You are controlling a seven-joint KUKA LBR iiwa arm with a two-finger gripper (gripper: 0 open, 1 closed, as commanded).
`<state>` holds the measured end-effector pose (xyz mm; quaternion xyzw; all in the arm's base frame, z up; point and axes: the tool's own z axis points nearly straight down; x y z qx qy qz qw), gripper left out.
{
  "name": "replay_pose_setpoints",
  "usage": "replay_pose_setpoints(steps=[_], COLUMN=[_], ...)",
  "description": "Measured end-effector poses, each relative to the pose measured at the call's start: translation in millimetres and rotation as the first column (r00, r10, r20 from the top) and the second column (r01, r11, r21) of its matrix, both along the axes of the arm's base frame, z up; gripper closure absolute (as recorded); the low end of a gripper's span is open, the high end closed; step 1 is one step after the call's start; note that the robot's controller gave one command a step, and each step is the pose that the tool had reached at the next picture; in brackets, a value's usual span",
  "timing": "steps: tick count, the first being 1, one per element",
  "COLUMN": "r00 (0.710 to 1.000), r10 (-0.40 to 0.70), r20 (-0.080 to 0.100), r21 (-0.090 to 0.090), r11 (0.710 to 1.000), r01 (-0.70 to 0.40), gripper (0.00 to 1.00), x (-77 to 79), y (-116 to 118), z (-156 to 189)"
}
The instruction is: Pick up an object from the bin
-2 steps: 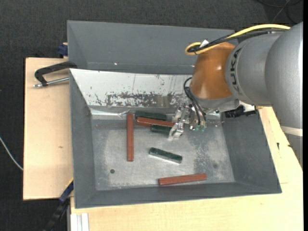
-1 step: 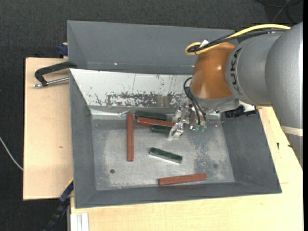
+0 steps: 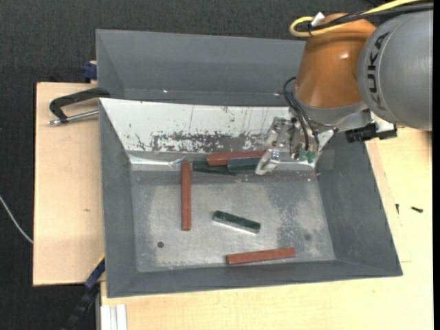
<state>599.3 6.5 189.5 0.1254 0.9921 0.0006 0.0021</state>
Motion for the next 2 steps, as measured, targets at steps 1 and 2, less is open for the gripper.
replay_pose_setpoints(steps=[1,2], r00=[1.000,0.996], r10=[0.000,-0.089], r20=[0.000,-0.004], r21=[0.000,0.001], r11=[1.000,0.996], r01=[0.000,0.089], gripper=[1.00,1.00], x=[0.0,-2.8], y=[0.0,-11.4], z=[0.0,31.3])
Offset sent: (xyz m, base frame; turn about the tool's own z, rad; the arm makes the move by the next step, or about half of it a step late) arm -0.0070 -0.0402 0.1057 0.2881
